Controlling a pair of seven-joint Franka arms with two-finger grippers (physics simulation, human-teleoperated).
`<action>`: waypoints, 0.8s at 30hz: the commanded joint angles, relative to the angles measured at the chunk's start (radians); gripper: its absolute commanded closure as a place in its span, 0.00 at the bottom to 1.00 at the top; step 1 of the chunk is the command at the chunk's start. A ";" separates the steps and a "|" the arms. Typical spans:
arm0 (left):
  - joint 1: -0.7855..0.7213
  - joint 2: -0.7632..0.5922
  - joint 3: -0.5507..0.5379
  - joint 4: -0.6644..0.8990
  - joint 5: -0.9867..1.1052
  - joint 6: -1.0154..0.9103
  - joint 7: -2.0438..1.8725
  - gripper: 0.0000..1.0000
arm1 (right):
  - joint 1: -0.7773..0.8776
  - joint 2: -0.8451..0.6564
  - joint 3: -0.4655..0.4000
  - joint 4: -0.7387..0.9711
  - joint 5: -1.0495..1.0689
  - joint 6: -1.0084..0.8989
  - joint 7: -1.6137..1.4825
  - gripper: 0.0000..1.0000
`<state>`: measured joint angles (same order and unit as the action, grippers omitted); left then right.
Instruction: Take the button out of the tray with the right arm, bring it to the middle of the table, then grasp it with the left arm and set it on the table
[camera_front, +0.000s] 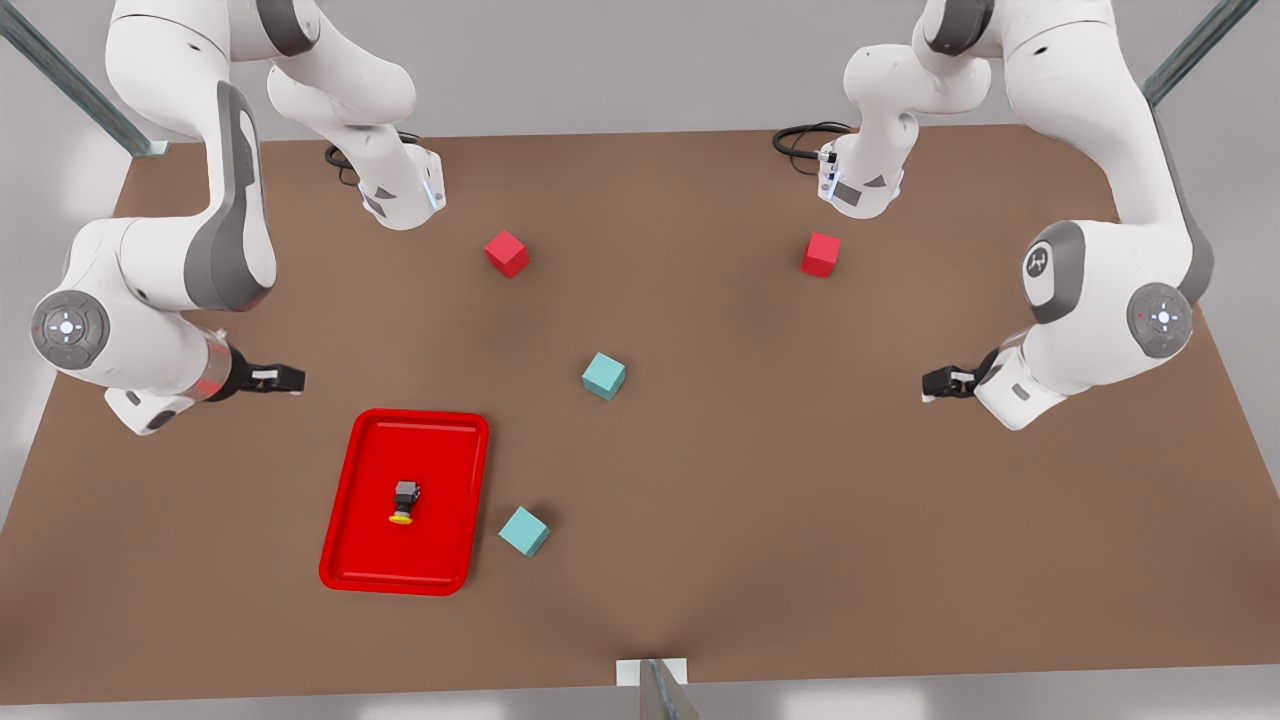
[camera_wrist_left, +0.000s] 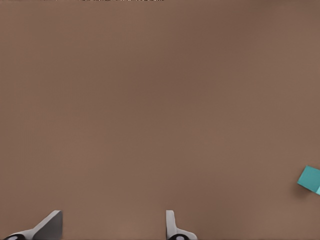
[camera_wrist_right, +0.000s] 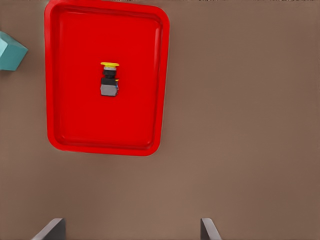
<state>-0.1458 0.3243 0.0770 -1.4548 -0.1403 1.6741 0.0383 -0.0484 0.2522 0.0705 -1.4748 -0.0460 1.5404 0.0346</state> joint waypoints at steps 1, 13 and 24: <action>-0.006 0.018 0.000 0.008 0.025 0.059 0.043 0.00 | -0.001 -0.001 0.000 0.001 -0.002 0.027 0.041 0.00; -0.037 0.018 0.000 -0.006 0.090 0.007 0.015 0.00 | 0.012 0.127 0.002 -0.010 0.008 0.282 0.045 0.00; -0.043 0.096 0.000 -0.002 0.094 0.072 0.017 0.00 | 0.091 0.320 0.005 -0.142 0.002 0.653 0.056 0.00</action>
<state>-0.1887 0.4181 0.0766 -1.4572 -0.0489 1.7185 0.0528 0.0344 0.5666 0.0763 -1.6164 -0.0459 2.0612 0.0725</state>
